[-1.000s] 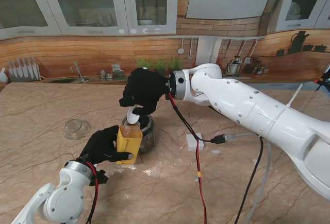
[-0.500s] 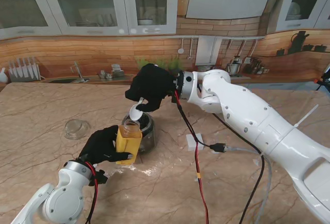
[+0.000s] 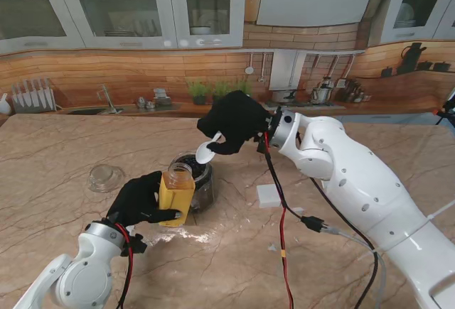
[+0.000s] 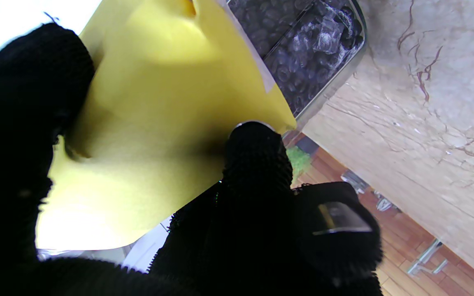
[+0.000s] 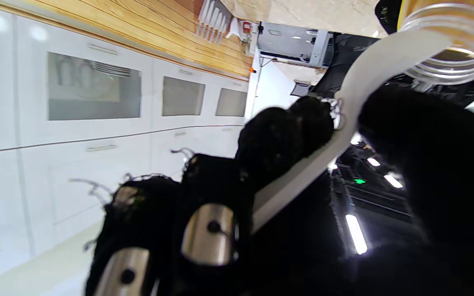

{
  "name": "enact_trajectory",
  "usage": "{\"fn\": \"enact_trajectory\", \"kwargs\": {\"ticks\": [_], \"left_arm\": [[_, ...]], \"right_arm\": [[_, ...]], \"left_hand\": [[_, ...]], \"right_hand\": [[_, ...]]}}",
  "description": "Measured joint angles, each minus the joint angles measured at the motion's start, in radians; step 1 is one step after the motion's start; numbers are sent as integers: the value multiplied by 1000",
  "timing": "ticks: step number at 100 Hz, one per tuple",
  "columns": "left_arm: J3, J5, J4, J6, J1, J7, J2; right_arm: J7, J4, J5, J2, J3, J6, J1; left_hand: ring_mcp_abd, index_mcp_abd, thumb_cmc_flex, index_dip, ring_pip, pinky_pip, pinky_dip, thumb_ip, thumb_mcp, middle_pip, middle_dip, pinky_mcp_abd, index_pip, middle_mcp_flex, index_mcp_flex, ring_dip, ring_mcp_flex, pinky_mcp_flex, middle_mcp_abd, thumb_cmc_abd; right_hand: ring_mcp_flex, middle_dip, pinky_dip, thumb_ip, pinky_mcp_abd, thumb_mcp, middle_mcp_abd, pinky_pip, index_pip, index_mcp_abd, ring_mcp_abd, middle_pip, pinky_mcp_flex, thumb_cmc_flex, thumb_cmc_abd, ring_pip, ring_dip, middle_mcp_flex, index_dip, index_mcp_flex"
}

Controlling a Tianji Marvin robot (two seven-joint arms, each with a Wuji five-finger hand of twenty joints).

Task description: Portion coffee beans from the glass jar into the coffee jar

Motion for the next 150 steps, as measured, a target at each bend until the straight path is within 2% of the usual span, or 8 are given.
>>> {"fn": "enact_trajectory", "kwargs": {"ticks": [27,39,46,56,92,112,138,150], "left_arm": [[-2,1,-4,-10,4,1,0],[-2,0,-6,-13,4,1,0],[-2,0,-7,-13,5,1,0],[-1,0,-11,-14,8,1,0],[4,-2,-16,-17,10,4,0],[5,-2,-19,-17,13,4,0],[7,-2,-24,-17,17,4,0],[7,-2,-26,-17,19,4,0]], "right_arm": [[111,-103,40,16,154,57,-155],[128,-134,44,23,213,81,-220],[149,-147,57,29,237,99,-252],[164,-165,67,33,273,121,-300],[123,-201,-4,49,334,145,-456],[101,-217,-14,51,356,188,-540],[56,-224,-39,58,338,238,-619],[41,-224,-46,59,317,288,-652]], "left_hand": [[0,0,0,0,0,0,0,0,0,0,0,0,0,0,0,0,0,0,0,0],[0,0,0,0,0,0,0,0,0,0,0,0,0,0,0,0,0,0,0,0],[0,0,0,0,0,0,0,0,0,0,0,0,0,0,0,0,0,0,0,0],[0,0,0,0,0,0,0,0,0,0,0,0,0,0,0,0,0,0,0,0],[0,0,0,0,0,0,0,0,0,0,0,0,0,0,0,0,0,0,0,0],[0,0,0,0,0,0,0,0,0,0,0,0,0,0,0,0,0,0,0,0],[0,0,0,0,0,0,0,0,0,0,0,0,0,0,0,0,0,0,0,0],[0,0,0,0,0,1,0,0,0,0,0,0,0,0,0,0,0,0,0,0]], "right_hand": [[0,0,0,0,0,0,0,0,0,0,0,0,0,-1,0,0,0,0,7,0],[0,0,0,0,0,0,0,0,-1,0,0,0,0,-1,7,0,0,0,9,0],[0,0,0,-23,0,4,0,0,-3,0,0,0,0,-1,10,0,0,0,17,0],[0,0,0,-23,0,4,0,0,-4,0,0,0,0,-1,10,0,0,0,20,0],[0,1,0,-40,0,15,0,0,-10,0,0,0,0,-3,10,0,0,0,32,0],[0,1,0,-55,0,20,0,0,-11,0,0,0,0,-3,10,0,0,0,35,0],[0,11,0,-67,0,25,0,0,-12,0,0,0,0,-3,11,0,0,0,45,0],[0,11,-12,-124,0,40,0,0,-23,0,0,-9,0,-3,16,-9,-1,0,54,0]]}}
